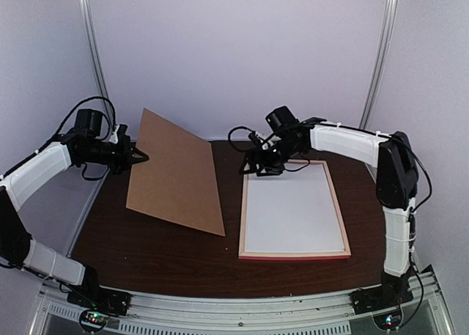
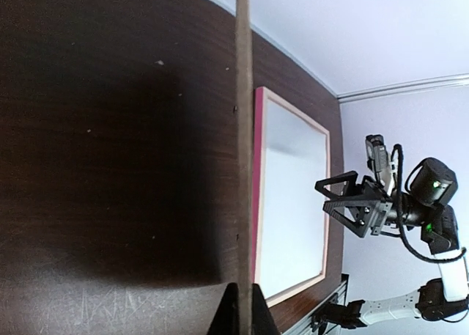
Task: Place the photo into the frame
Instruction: Pick up the backboard from the center of the board, then move the frame body to the center of the board.
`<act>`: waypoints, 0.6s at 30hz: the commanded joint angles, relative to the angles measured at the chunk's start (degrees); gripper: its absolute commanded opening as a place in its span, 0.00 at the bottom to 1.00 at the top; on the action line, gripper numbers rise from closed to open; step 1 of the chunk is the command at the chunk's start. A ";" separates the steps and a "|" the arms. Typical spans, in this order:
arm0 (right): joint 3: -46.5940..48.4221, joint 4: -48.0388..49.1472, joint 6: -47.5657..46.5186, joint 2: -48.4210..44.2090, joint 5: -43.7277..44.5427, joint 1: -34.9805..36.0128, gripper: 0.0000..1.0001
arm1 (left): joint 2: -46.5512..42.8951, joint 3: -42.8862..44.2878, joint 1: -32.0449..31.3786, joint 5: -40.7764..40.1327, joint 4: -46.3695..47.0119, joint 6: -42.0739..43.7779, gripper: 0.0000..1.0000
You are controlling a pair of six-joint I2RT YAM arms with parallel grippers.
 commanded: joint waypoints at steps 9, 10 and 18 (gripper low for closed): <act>-20.52 -7.92 -7.49 -16.69 19.42 -19.19 0.76 | -1.57 5.17 -2.29 8.22 19.23 -6.84 0.00; -21.83 -8.00 -7.95 -17.34 19.69 -20.64 0.76 | -1.21 5.44 -2.71 8.16 19.60 -6.88 0.00; -28.36 -8.13 -10.93 -16.99 19.84 -27.53 0.71 | 2.33 7.01 -5.33 8.44 21.16 -7.06 0.00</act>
